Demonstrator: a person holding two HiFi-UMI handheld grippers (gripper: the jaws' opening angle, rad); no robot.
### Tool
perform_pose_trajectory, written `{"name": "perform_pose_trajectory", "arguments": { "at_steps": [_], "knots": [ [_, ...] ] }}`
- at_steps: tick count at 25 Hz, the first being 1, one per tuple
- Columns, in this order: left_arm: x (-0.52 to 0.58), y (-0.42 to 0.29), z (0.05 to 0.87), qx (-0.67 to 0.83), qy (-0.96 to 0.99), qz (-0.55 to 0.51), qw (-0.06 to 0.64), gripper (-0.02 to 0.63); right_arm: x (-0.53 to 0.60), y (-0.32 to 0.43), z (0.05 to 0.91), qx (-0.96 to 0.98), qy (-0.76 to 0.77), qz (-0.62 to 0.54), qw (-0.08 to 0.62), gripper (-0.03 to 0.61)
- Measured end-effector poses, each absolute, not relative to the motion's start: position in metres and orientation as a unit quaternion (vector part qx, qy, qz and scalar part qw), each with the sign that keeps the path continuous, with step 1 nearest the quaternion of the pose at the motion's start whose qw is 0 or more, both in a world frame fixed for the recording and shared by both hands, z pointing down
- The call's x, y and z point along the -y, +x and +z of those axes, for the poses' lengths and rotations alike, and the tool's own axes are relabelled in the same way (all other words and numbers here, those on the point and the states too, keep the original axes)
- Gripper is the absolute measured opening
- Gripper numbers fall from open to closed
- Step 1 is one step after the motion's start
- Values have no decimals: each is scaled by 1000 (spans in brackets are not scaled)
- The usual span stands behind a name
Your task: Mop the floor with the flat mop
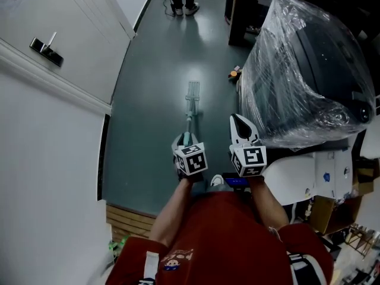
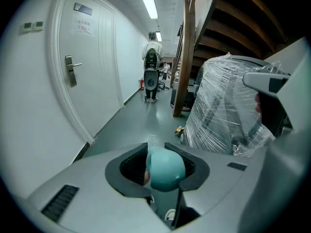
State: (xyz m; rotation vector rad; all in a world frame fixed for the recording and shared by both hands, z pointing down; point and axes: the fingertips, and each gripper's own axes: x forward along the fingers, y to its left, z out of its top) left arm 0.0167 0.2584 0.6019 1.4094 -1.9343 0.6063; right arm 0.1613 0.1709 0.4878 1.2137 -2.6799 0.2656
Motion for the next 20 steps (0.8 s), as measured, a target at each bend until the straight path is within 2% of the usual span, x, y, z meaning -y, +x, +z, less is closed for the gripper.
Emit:
{"name": "perform_pose_trajectory", "arguments": {
  "at_steps": [13,20],
  "knots": [
    [-341,71,603,745,528,236,332,121,-243,218,486,907,403,95,75,18],
    [-371,77,596,740,535,237,330,121,-267,228,492,900,415,107,76,18]
  ]
}}
